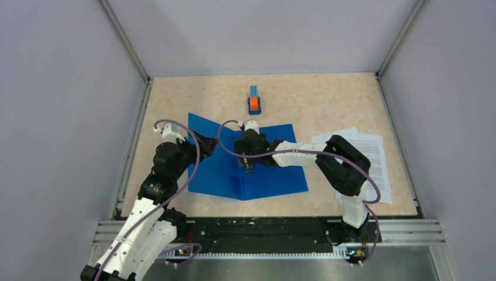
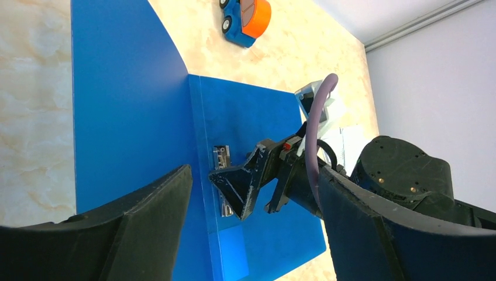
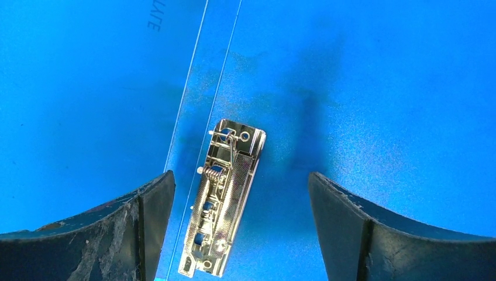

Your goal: Put the files into the folder

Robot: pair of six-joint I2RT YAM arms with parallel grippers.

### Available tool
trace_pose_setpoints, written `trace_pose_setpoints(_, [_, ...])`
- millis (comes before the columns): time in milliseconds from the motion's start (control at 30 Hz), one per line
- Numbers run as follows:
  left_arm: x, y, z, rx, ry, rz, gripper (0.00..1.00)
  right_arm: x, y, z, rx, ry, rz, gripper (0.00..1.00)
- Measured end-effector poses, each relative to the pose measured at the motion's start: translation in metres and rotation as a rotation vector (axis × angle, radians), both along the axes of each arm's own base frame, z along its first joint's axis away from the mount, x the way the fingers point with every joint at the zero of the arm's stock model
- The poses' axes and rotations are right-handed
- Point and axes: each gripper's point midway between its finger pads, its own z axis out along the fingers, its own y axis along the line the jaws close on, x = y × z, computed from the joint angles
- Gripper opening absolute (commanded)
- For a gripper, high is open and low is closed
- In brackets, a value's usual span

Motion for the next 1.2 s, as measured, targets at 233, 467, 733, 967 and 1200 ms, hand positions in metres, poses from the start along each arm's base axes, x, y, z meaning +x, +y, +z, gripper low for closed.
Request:
trace_pose_setpoints(233, [-0.008,0.003,0.000,-0.013,-0.043,0.003,0.84,0.008,0.000,0.002,0.041,0.014,-0.017,0.84])
trace_pose_setpoints(467, [-0.001,0.008,-0.018,0.029,0.046,0.038,0.75,0.011,0.000,0.002,0.062,0.022,-0.021,0.77])
trace_pose_setpoints(733, [0.004,0.025,-0.094,0.206,0.387,0.114,0.39,0.016,-0.006,0.002,0.089,0.023,-0.029,0.63])
trace_pose_setpoints(967, [-0.002,0.025,-0.155,0.299,0.621,0.091,0.22,0.020,-0.009,0.002,0.107,0.027,-0.033,0.60])
trace_pose_setpoints(1200, [-0.006,0.017,-0.187,0.375,0.726,0.081,0.11,0.019,-0.009,0.003,0.115,0.035,-0.011,0.61])
